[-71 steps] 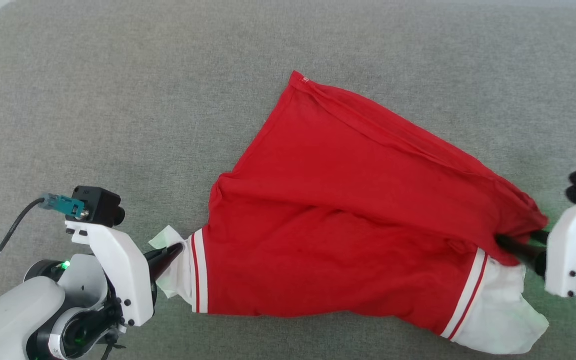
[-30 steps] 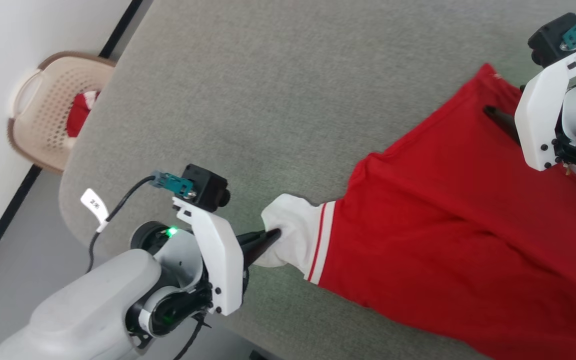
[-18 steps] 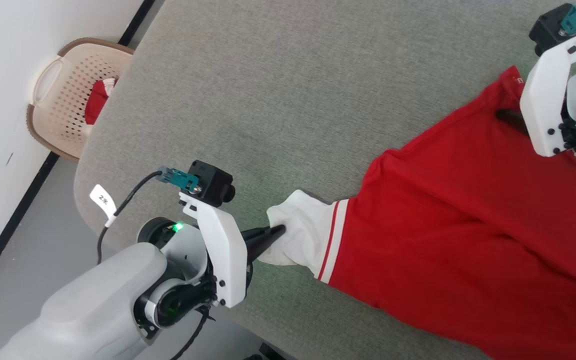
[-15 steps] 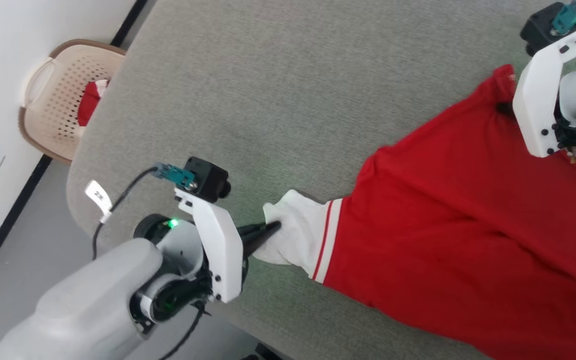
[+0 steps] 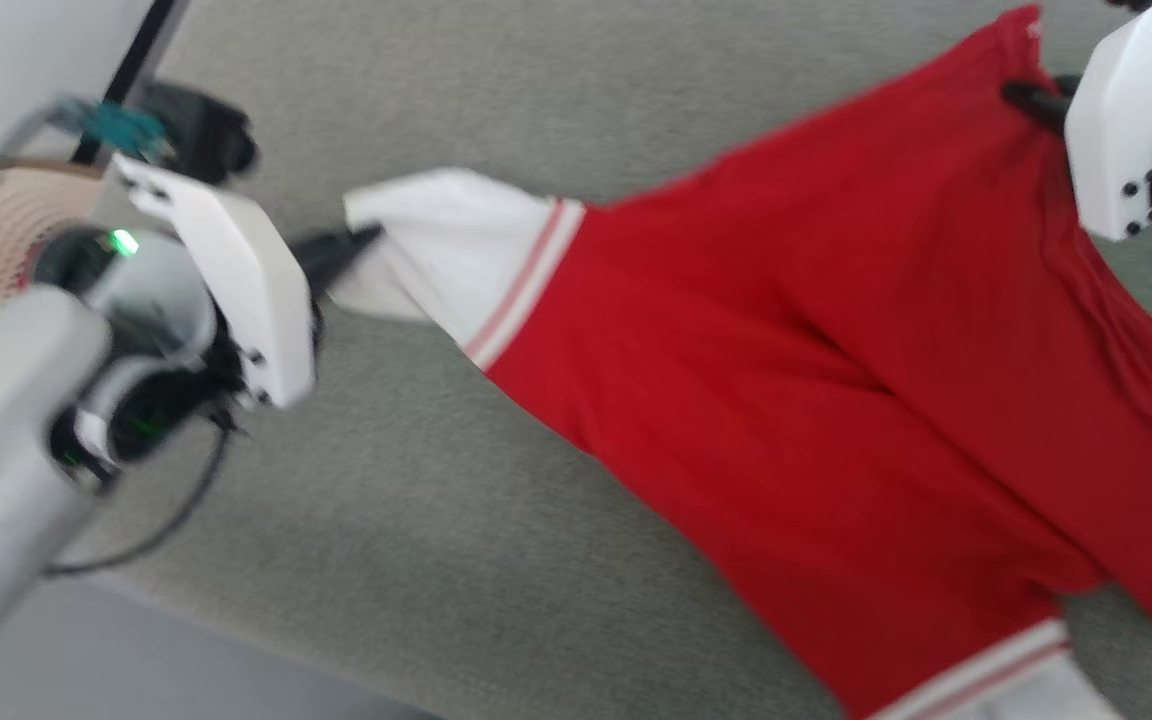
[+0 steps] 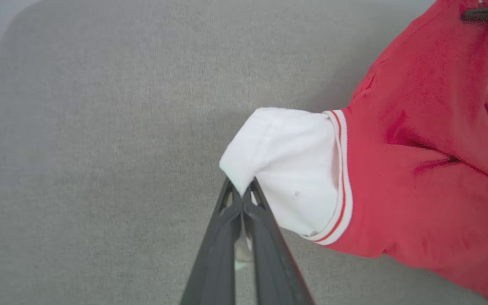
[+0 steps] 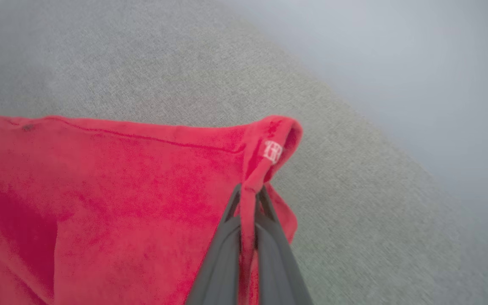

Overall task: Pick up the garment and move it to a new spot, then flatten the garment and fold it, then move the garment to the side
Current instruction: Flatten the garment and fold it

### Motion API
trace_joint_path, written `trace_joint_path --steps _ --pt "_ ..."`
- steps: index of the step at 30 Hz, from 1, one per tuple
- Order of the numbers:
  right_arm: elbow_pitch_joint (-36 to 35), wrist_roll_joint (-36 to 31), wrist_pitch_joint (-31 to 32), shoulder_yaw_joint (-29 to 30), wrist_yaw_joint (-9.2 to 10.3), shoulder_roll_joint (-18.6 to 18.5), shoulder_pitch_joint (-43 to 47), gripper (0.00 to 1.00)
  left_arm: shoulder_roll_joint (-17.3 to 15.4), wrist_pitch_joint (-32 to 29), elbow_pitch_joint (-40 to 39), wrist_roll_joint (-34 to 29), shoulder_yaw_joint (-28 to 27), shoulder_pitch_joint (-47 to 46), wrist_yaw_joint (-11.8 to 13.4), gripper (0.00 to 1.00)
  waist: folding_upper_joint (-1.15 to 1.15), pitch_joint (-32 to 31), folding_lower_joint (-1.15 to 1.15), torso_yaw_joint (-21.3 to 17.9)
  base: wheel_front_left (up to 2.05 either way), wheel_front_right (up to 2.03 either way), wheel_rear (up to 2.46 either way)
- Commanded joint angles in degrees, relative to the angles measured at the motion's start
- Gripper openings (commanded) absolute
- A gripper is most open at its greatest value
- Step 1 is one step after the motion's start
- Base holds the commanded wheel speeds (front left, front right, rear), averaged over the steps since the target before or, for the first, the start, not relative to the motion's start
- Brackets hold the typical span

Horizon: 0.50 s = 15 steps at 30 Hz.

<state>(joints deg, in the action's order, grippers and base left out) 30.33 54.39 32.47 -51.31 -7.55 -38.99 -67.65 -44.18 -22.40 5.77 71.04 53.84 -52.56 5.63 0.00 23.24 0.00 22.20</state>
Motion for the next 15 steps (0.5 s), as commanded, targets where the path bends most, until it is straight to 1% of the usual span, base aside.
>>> trace_joint_path --steps 1,5,9,12,15 --pt "-0.6 0.5 -1.0 0.5 0.12 -0.7 -0.9 0.00 -0.8 -0.5 -0.1 -0.6 -0.7 -2.0 0.2 0.00 0.00 -1.7 0.00 -2.9 0.00 0.00 0.00" --pt "-2.6 0.8 -3.0 1.4 0.12 -1.4 -1.6 0.00 -2.9 -2.9 0.7 -2.2 -2.0 -6.8 1.0 0.00 0.00 -3.2 0.00 -6.2 0.00 0.00 0.00" --pt "-4.5 0.7 -4.7 3.0 0.12 -2.0 -2.5 0.00 -3.2 -5.1 2.3 -3.8 -2.7 -12.1 0.8 0.00 0.00 -4.7 0.00 -9.2 0.00 0.00 0.00" --pt "-4.2 -0.6 -5.8 4.6 0.12 -1.1 -3.7 0.00 -1.5 -6.0 6.0 -6.4 -2.5 -17.2 -0.1 0.00 0.00 -5.8 0.00 -11.6 0.00 0.00 0.00" --pt "-2.0 -2.5 -7.3 5.8 0.12 0.3 -5.1 0.00 0.8 -5.1 10.5 -7.8 -2.6 -20.8 -1.0 0.00 0.00 -6.1 0.00 -13.1 0.00 0.00 0.00"
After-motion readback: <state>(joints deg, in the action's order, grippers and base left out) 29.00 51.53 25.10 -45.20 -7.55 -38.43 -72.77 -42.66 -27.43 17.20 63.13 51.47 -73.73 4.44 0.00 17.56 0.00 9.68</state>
